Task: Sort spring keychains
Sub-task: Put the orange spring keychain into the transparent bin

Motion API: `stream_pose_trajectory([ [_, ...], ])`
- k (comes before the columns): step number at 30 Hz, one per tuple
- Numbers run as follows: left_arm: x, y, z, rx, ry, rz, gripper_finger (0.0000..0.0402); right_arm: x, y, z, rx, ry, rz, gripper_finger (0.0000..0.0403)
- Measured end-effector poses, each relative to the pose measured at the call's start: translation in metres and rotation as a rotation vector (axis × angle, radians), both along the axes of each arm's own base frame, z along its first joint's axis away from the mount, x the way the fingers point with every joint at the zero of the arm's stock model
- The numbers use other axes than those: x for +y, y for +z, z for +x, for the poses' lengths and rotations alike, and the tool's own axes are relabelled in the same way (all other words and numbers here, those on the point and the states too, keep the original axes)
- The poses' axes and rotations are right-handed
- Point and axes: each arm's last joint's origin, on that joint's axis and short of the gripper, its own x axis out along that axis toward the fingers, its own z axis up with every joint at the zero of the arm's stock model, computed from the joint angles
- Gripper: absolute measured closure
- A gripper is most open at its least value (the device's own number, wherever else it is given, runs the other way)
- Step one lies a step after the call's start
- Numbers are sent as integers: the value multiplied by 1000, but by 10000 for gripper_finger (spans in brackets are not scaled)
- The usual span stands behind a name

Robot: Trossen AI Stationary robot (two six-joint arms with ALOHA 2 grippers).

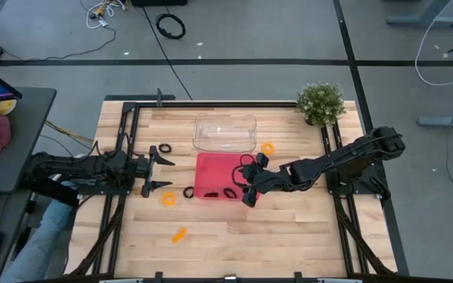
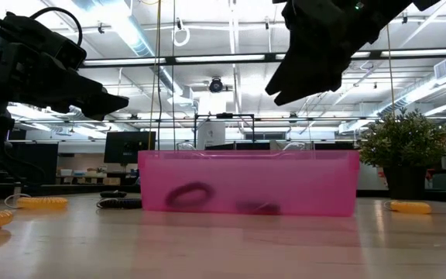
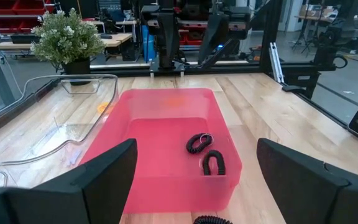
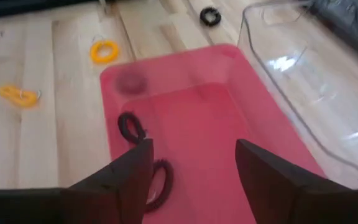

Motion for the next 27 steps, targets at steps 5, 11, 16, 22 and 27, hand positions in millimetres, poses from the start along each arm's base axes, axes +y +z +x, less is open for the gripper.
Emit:
stream_pose_trajectory([
  [5, 0, 0, 0, 0, 0, 0, 65, -2, 12, -15, 36, 6, 113, 186],
  [11, 0, 0, 0, 0, 0, 0, 65, -4, 25, -40, 97, -80, 256, 197],
  [16, 0, 0, 0, 0, 0, 0, 65, 7, 21, -57, 197, -147, 307, 197],
  [22, 0, 0, 0, 0, 0, 0, 65, 7, 13, -72, 319, -272, 328, 198],
  [27, 0, 0, 0, 0, 0, 0, 65, 3, 8, -82, 401, -385, 330, 198],
])
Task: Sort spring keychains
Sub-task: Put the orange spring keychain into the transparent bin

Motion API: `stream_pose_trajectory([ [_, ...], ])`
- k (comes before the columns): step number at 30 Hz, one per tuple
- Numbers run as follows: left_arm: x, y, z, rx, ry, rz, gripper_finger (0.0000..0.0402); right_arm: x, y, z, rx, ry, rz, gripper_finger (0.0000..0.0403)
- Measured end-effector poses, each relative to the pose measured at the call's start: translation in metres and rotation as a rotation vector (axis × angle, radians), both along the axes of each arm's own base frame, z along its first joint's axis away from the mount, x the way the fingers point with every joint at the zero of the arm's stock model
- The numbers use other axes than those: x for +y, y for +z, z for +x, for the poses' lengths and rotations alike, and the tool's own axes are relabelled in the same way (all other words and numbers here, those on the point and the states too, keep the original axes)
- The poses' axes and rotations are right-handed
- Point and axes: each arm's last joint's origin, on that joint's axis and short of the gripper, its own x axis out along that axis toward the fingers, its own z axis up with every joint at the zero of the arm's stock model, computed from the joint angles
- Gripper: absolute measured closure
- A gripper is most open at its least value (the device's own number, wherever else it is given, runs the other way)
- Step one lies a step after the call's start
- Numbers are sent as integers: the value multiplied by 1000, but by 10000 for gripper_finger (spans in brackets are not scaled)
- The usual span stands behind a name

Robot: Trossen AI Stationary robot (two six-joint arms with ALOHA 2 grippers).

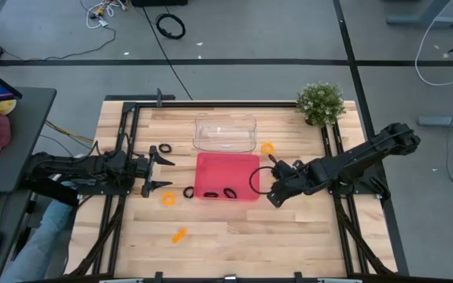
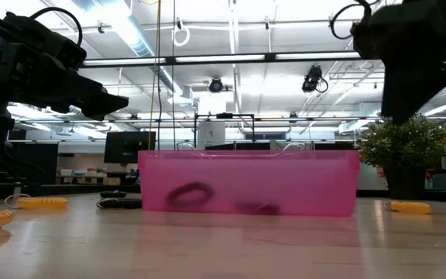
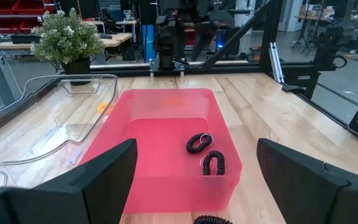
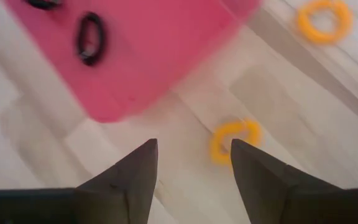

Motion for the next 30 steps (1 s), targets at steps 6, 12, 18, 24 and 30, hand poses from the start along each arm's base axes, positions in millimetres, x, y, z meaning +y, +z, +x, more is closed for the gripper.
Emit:
stream_pose_trajectory([
  [6, 0, 0, 0, 0, 0, 0, 65, -3, -2, -8, 52, -121, 10, 198],
  [12, 0, 0, 0, 0, 0, 0, 65, -3, -5, -6, 54, -180, 22, 198],
  [18, 0, 0, 0, 0, 0, 0, 65, -4, -19, -1, 133, -200, -14, 198],
  [24, 0, 0, 0, 0, 0, 0, 65, -15, -37, 13, 206, -200, -49, 198],
  [30, 0, 0, 0, 0, 0, 0, 65, -24, -53, 28, 233, -210, 0, 198],
])
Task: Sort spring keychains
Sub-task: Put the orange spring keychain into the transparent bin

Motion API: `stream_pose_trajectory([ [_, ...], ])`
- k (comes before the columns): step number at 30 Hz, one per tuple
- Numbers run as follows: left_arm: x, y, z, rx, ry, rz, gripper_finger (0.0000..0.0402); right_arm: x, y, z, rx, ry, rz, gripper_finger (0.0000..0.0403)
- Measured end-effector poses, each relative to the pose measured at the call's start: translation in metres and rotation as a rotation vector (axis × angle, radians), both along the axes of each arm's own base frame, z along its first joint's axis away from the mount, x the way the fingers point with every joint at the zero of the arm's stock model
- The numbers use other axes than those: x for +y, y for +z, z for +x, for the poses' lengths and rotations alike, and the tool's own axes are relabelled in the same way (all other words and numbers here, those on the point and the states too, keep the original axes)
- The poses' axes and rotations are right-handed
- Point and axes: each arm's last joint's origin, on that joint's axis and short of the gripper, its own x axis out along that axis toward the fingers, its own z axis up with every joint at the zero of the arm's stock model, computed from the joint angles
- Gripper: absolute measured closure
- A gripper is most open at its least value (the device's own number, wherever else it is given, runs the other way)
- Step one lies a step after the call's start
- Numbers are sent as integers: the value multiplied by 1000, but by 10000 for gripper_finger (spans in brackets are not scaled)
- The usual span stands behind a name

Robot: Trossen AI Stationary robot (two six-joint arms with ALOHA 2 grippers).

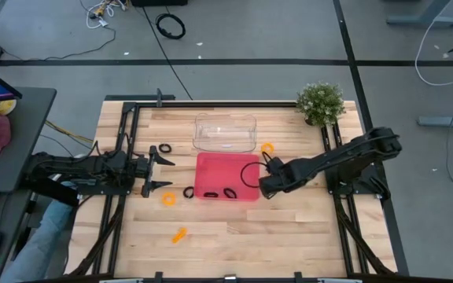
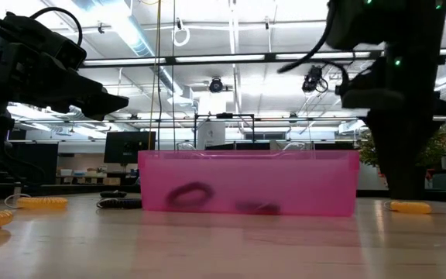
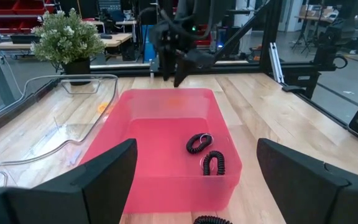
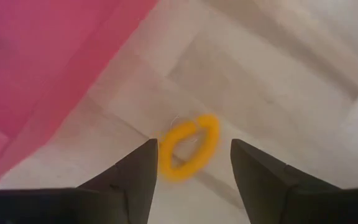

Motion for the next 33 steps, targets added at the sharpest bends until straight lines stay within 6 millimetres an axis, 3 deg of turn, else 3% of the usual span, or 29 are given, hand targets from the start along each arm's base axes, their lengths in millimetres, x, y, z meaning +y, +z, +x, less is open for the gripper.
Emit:
stream_pose_trajectory([
  [13, 0, 0, 0, 0, 0, 0, 65, -9, -45, 18, 150, 31, 70, 198],
  [22, 0, 0, 0, 0, 0, 0, 65, -14, -52, 25, 129, 55, 116, 203],
  [27, 0, 0, 0, 0, 0, 0, 65, -14, -53, 26, 128, 58, 131, 248],
  [33, 0, 0, 0, 0, 0, 0, 65, -14, -53, 26, 140, 103, 165, 356],
])
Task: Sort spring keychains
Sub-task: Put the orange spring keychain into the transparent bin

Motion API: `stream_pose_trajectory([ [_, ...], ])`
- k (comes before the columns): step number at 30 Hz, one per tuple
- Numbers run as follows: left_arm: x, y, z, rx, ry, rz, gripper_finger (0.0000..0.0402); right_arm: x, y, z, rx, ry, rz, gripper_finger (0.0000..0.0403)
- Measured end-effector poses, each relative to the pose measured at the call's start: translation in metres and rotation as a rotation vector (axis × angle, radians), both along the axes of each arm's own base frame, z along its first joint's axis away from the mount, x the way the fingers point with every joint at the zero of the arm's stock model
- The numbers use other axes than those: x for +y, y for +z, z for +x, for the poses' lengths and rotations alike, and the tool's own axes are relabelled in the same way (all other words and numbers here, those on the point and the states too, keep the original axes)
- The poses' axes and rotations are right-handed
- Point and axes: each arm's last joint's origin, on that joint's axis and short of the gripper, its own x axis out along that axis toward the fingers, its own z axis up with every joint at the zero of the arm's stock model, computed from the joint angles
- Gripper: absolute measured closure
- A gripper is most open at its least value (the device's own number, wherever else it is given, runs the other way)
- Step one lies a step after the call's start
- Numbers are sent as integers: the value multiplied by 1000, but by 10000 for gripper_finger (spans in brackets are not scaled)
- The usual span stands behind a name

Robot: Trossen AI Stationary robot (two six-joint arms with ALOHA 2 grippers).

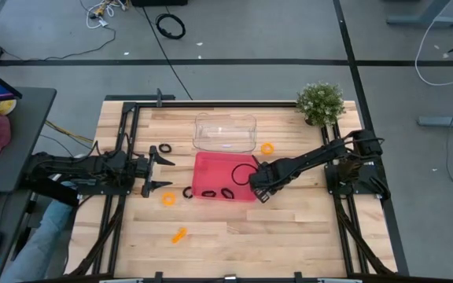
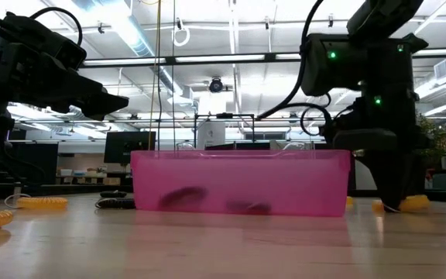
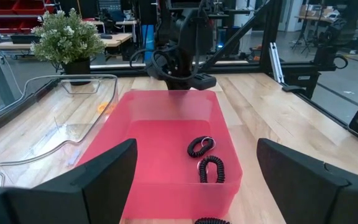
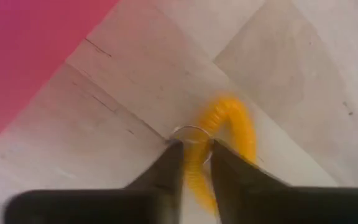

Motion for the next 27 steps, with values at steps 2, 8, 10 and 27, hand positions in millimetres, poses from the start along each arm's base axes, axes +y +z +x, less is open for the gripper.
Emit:
stream_pose_trajectory([
  [2, 0, 0, 0, 0, 0, 0, 65, -1, 0, 0, 2, 8, 10, 385],
  [8, 0, 0, 0, 0, 0, 0, 65, -3, 3, -1, 10, 15, 24, 389],
  [10, 0, 0, 0, 0, 0, 0, 65, -3, 9, -3, -3, 9, 23, 394],
  [27, 0, 0, 0, 0, 0, 0, 65, 7, 77, -26, -340, -43, -442, 392],
])
